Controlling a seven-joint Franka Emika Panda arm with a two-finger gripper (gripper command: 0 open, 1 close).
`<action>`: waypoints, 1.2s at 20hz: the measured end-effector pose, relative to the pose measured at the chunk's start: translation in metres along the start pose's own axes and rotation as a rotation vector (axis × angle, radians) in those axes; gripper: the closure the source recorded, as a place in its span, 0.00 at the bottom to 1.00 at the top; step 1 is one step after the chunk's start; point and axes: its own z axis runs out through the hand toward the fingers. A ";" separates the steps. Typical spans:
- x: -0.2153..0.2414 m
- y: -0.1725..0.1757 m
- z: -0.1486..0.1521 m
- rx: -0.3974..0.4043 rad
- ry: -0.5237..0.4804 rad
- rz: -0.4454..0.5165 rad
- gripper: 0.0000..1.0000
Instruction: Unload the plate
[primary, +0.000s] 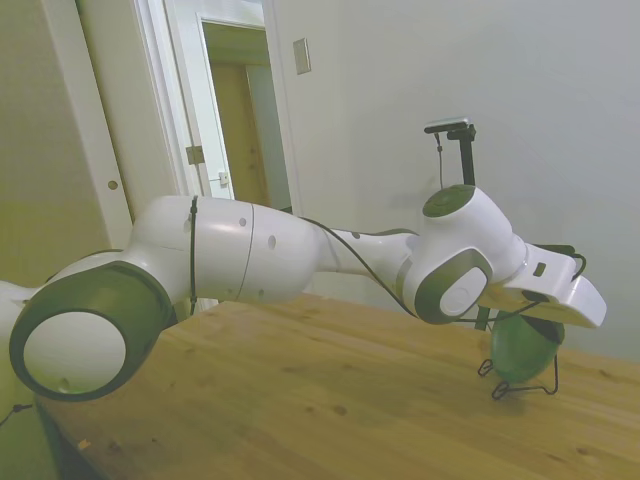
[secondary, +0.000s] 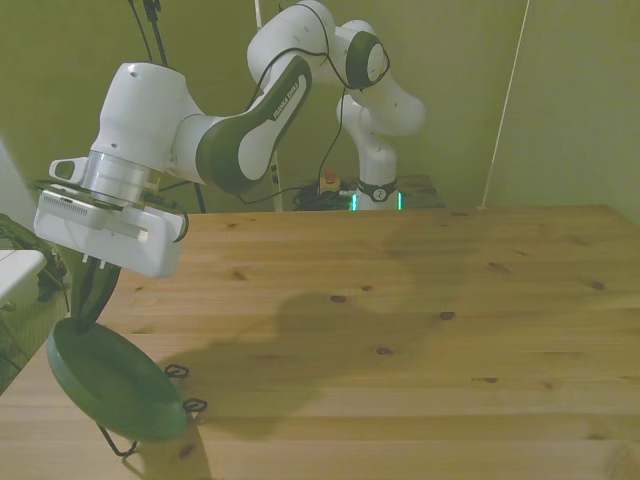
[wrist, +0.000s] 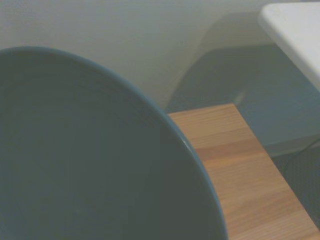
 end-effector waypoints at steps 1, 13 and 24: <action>0.001 -0.004 -0.005 0.009 0.002 -0.001 1.00; -0.024 -0.090 -0.125 0.176 -0.096 -0.001 1.00; -0.117 -0.034 -0.189 -0.036 -0.500 0.003 1.00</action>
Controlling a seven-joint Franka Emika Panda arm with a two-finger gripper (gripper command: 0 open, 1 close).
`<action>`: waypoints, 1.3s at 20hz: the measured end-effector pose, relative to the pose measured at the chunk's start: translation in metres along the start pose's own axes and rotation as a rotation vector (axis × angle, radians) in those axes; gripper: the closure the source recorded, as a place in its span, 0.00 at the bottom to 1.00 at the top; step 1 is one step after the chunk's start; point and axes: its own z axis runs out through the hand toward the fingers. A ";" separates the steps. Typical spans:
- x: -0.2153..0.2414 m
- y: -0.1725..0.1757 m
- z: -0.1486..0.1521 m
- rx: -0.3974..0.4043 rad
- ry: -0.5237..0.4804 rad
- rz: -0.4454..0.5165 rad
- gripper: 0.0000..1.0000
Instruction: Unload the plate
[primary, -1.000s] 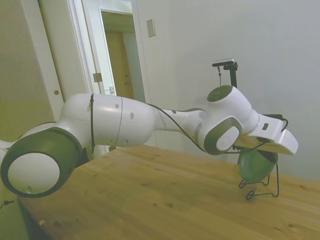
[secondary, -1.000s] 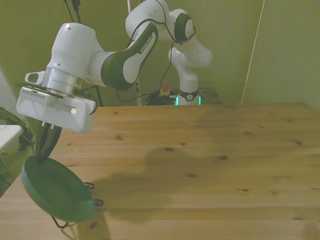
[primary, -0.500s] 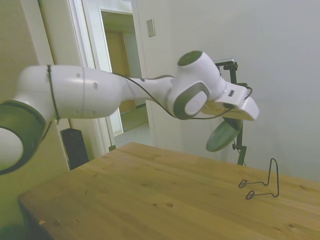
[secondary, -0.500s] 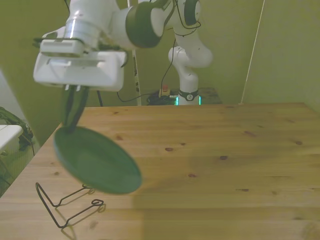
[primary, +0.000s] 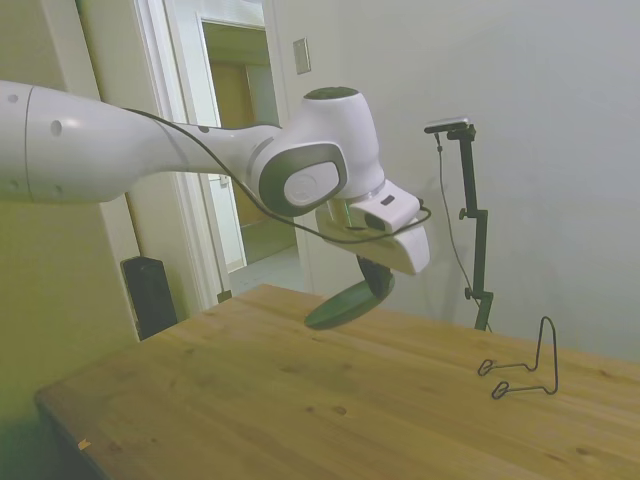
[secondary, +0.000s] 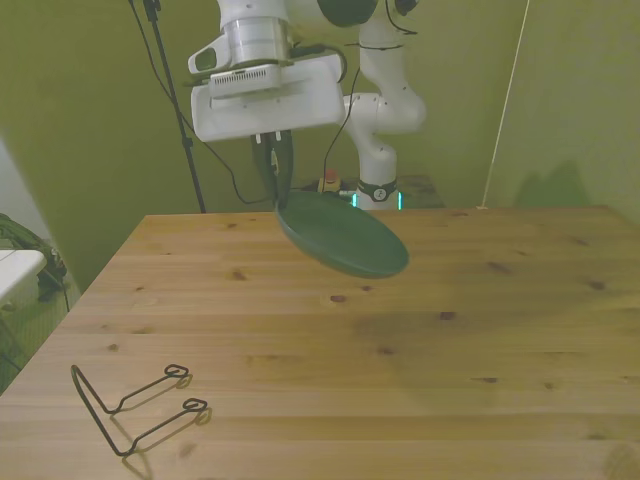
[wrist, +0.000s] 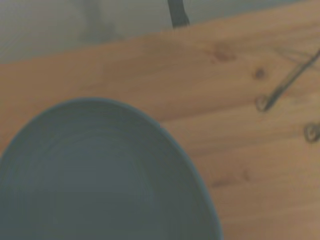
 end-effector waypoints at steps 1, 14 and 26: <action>0.002 0.010 0.010 -0.016 -0.010 0.006 1.00; 0.014 0.089 0.119 -0.132 -0.009 -0.038 1.00; 0.022 0.118 0.148 -0.179 0.015 -0.036 1.00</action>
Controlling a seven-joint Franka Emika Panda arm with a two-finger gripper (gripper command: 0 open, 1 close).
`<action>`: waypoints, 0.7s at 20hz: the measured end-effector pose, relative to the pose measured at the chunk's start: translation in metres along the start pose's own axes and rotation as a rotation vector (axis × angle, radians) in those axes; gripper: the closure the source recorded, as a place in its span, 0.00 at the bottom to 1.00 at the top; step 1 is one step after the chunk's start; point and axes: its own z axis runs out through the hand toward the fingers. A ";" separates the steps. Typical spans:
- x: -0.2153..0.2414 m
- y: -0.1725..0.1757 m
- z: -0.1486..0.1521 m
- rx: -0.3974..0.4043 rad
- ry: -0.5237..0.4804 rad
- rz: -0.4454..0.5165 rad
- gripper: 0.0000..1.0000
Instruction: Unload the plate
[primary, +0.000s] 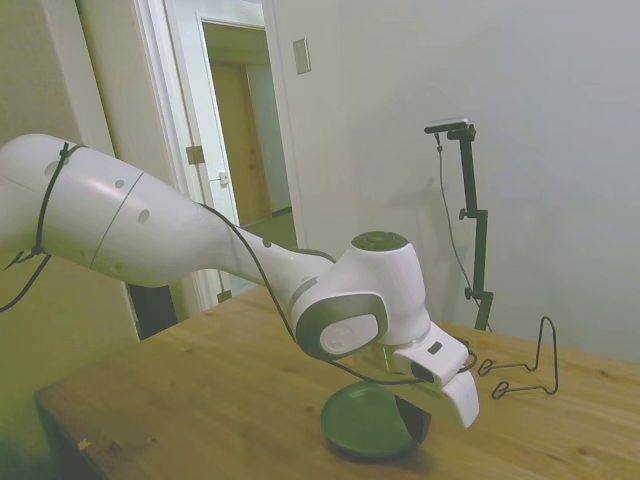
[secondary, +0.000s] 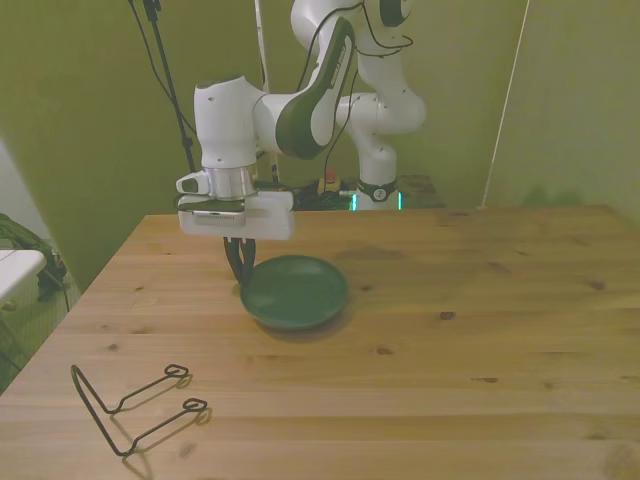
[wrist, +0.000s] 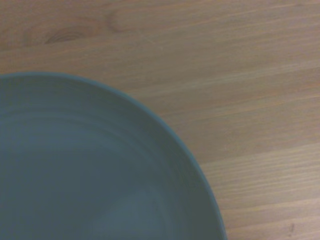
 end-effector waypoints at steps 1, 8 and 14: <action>0.000 0.000 0.000 0.000 0.001 0.000 1.00; 0.003 0.002 -0.003 -0.008 0.011 -0.006 0.00; 0.008 -0.001 -0.010 -0.001 0.026 -0.003 0.00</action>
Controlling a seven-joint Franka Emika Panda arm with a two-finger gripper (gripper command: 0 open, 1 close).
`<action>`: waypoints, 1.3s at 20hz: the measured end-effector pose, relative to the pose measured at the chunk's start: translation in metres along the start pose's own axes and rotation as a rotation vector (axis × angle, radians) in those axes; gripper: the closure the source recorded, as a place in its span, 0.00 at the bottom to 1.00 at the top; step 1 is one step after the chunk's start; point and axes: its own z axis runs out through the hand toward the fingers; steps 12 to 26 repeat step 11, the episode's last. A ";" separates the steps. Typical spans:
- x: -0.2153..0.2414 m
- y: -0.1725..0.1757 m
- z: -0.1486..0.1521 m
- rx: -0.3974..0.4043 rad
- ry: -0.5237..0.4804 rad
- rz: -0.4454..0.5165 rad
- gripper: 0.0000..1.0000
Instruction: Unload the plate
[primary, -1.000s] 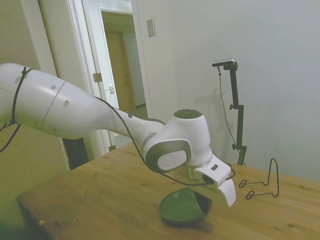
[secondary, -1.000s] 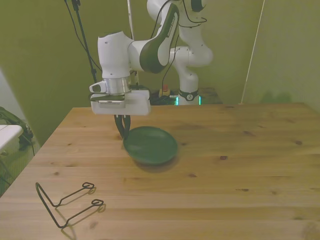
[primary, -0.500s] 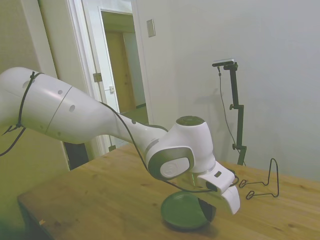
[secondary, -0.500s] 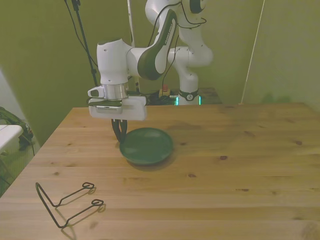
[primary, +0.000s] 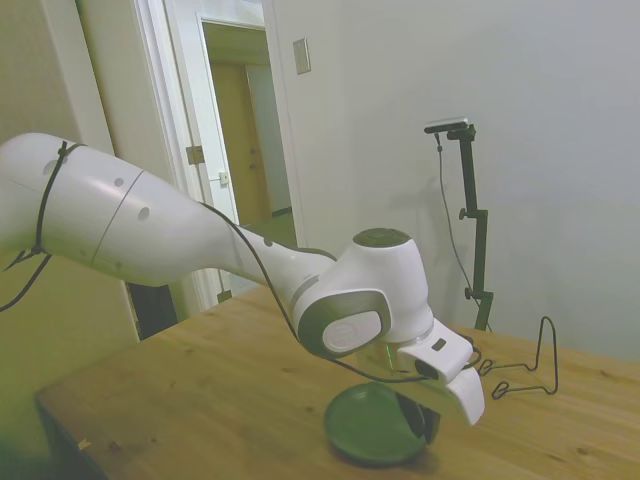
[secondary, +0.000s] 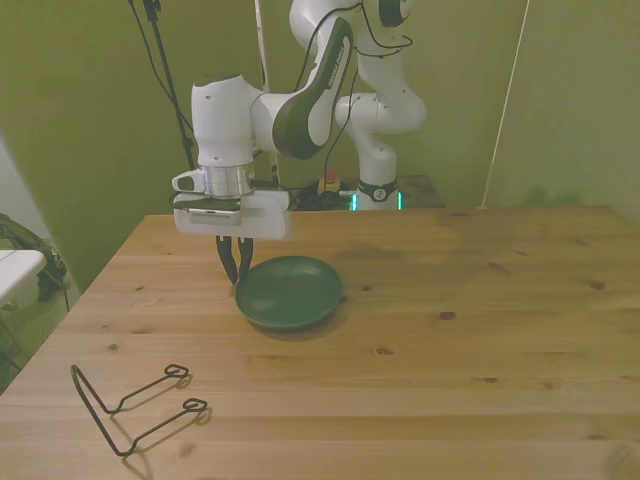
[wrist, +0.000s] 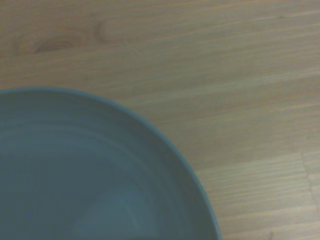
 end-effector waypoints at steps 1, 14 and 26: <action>0.003 -0.002 -0.005 0.005 0.009 0.003 0.00; 0.009 -0.046 -0.160 0.064 -0.044 -0.008 0.00; 0.009 -0.046 -0.160 0.064 -0.044 -0.008 0.00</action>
